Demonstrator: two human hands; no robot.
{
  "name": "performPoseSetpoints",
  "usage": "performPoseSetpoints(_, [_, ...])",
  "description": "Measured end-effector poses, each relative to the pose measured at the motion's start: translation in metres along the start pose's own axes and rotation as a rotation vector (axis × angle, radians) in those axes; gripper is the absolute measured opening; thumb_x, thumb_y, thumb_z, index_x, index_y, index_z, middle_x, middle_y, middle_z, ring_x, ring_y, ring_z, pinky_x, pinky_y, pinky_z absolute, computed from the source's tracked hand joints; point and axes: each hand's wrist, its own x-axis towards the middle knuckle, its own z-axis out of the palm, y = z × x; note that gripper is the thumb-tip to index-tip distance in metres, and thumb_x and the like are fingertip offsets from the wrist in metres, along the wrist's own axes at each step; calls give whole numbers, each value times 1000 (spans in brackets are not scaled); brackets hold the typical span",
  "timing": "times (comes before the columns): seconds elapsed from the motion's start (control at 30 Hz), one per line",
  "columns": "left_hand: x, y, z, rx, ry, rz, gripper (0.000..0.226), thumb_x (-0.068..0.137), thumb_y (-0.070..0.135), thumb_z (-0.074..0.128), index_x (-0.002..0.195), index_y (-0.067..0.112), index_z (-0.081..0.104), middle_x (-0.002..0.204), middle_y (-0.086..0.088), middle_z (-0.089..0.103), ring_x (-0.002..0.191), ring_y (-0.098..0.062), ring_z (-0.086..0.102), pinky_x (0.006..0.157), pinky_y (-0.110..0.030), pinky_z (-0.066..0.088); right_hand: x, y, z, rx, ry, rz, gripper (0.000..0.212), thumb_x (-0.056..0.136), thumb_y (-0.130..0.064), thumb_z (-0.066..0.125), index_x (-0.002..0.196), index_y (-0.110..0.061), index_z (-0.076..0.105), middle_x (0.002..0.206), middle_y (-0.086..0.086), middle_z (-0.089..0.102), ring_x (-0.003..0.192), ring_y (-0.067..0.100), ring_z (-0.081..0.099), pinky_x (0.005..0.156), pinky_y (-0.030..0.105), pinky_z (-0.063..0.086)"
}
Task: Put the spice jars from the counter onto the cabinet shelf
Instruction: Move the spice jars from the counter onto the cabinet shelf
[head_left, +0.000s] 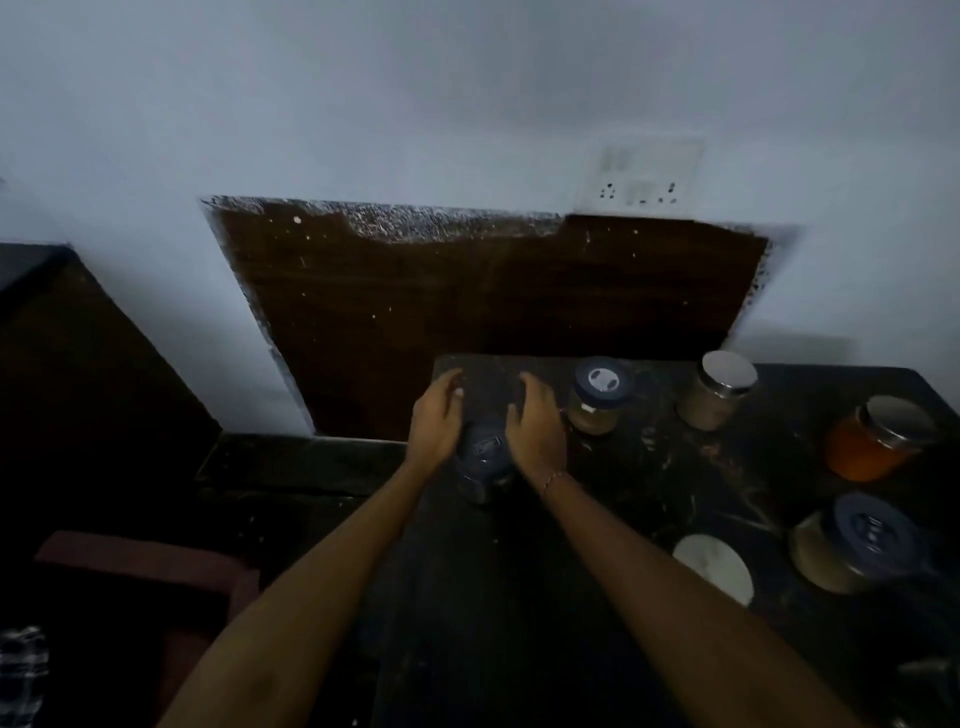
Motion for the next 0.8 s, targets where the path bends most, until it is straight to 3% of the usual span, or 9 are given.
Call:
performPoseSetpoints(0.13, [-18,-29,17,-226,-92,-389,44,99,21,38,141,8,34,141,-16,42,123,-24,48,100,-36,45,-26,27,14,265,-308,305,52,95,-24,48,142,-15,29,143,11,43,128,25,45,99,27,38])
performPoseSetpoints(0.23, [-26,-37,26,-267,-160,-462,40,98,11,37,138,3,36,139,-22,43,126,-31,47,103,-38,42,-31,30,15,324,-378,360,50,96,-19,44,144,-20,28,141,10,45,126,26,47,102,34,40])
performPoseSetpoints(0.47, [-25,-24,35,-151,-58,-409,39,96,3,37,135,4,43,135,-19,50,122,-30,51,101,-40,46,-26,25,-2,343,-365,343,48,95,-11,43,141,-16,34,141,11,46,128,25,45,107,41,39])
performPoseSetpoints(0.53, [-17,-12,33,-98,-28,-358,36,96,3,37,130,3,47,130,-20,55,118,-29,55,98,-41,48,-23,23,-12,357,-367,262,51,91,-11,51,139,-17,36,139,10,47,128,25,45,107,42,39])
performPoseSetpoints(0.6, [-7,6,28,-88,-25,-304,34,96,3,36,126,3,51,126,-19,57,115,-28,57,95,-37,50,-17,25,-25,335,-380,151,68,82,-12,65,141,-17,32,141,9,44,129,23,42,108,42,38])
performPoseSetpoints(0.67, [4,27,20,-102,-72,-234,33,96,2,34,124,2,52,123,-19,58,114,-29,57,92,-34,50,-8,26,-40,295,-384,38,83,72,-14,75,141,-19,30,141,7,42,130,21,41,108,41,36])
performPoseSetpoints(0.8, [24,75,2,-226,-263,-133,33,98,1,31,122,-2,53,120,-20,58,103,-26,57,81,-29,50,9,21,-75,334,-418,-92,86,64,-16,82,129,-36,30,126,-10,48,117,9,48,102,30,39])
